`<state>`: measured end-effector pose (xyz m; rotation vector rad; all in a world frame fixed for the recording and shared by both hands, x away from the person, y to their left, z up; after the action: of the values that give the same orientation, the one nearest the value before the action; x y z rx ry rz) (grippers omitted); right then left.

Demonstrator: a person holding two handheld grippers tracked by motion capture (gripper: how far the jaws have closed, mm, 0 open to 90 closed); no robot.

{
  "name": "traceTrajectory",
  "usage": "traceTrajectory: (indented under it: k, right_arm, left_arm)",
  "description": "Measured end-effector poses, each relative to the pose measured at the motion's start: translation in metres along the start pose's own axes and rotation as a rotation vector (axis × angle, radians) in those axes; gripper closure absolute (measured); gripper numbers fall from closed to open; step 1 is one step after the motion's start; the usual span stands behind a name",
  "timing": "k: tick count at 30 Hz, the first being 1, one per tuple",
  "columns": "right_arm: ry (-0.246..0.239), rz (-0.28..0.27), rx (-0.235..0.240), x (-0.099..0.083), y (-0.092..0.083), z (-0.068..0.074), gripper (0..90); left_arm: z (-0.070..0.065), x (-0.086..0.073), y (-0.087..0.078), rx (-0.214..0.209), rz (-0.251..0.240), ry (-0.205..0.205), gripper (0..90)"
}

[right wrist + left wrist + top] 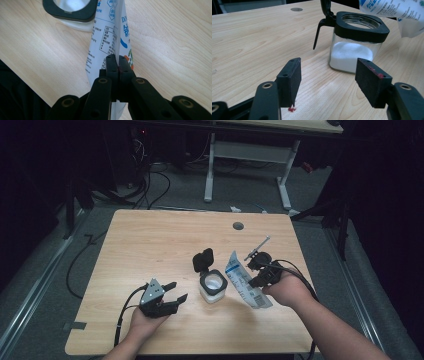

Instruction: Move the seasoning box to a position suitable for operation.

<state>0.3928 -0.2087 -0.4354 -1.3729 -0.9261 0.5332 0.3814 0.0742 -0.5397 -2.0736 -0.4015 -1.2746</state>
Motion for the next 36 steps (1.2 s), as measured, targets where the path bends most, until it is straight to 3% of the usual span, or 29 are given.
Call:
traceTrajectory:
  k: [3, 11, 22, 31, 36]
  right_arm:
    - [0.003, 0.004, -0.009, -0.005, 0.004, -0.006, 89.9]
    - [0.077, 0.007, -0.019, -0.02, 0.009, -0.026, 89.9]
    - [0.121, 0.011, -0.037, -0.033, 0.017, -0.047, 89.8]
    - [0.142, -0.027, -0.046, -0.034, 0.02, -0.053, 89.8]
    - [0.185, -0.078, -0.053, -0.036, 0.02, -0.055, 89.8]
  left_arm:
    - [0.001, 0.001, 0.0, 0.002, -0.005, -0.004, 38.0]
    - [0.002, 0.0, 0.0, 0.005, -0.003, -0.01, 38.2]
    - [0.005, 0.0, 0.0, 0.007, -0.004, -0.025, 38.3]
    - [0.011, 0.0, -0.001, 0.016, -0.005, -0.057, 39.3]
    - [0.014, 0.001, -0.002, 0.03, -0.013, -0.074, 40.4]
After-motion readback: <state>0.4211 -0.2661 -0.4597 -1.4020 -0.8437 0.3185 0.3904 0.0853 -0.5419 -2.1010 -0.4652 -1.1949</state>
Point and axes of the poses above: each handheld gripper's, and its own axes: y roughly forward along the jaws, x roughly out of its top, z roughly to its left, the point moved 6 cm from there along y, roughly forward along the jaws, and after that the axes turned 14 degrees about -y, right-handed, at the moved point
